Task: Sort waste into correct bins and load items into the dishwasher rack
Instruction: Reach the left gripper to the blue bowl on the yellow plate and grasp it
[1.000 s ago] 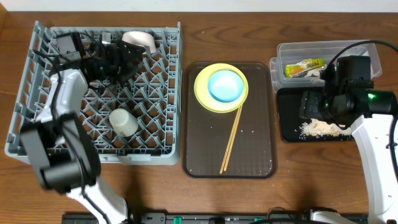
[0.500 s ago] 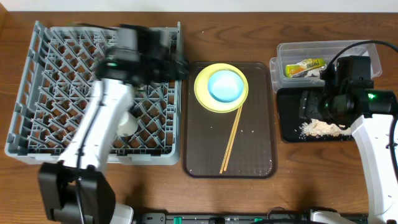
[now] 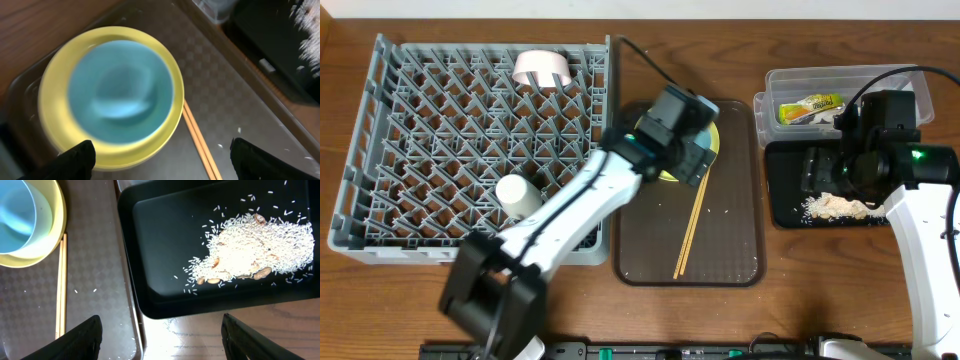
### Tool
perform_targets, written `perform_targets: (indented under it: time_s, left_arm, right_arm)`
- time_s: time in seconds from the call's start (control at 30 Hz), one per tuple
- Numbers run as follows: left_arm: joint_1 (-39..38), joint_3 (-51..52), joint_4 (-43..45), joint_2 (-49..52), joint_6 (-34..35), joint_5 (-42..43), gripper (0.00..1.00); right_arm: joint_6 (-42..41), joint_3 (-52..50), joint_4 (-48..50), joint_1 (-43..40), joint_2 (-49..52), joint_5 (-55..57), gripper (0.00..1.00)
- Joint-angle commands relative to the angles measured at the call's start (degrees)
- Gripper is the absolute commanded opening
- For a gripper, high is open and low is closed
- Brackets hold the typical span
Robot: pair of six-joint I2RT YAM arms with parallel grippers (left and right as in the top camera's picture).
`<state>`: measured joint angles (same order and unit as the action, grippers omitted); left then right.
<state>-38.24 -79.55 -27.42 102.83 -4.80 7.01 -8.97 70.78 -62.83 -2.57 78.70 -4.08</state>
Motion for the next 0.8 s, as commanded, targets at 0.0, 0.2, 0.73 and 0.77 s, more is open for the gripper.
perform_targets:
  time_s: [0.0, 0.2, 0.73, 0.77]
  left_arm:
    - [-1.1, -0.5, 2.1, 3.7, -4.7, -2.6, 0.88]
    - [-1.3, -0.5, 5.7, 9.4, -4.6, -2.6, 0.86]
    - [-1.3, -0.5, 7.6, 13.5, -4.6, -4.7, 0.18]
    - [-1.3, -0.5, 7.6, 13.4, -4.6, -4.7, 0.14]
  right_arm:
    - [-0.4, 0.5, 0.0, -0.4, -0.4, 0.0, 0.74]
    - [-0.4, 0.5, 0.0, -0.4, -0.4, 0.0, 0.74]
    - [-0.4, 0.5, -0.2, -0.4, -0.4, 0.0, 0.74]
    - [-0.4, 0.5, -0.2, -0.4, -0.4, 0.0, 0.74]
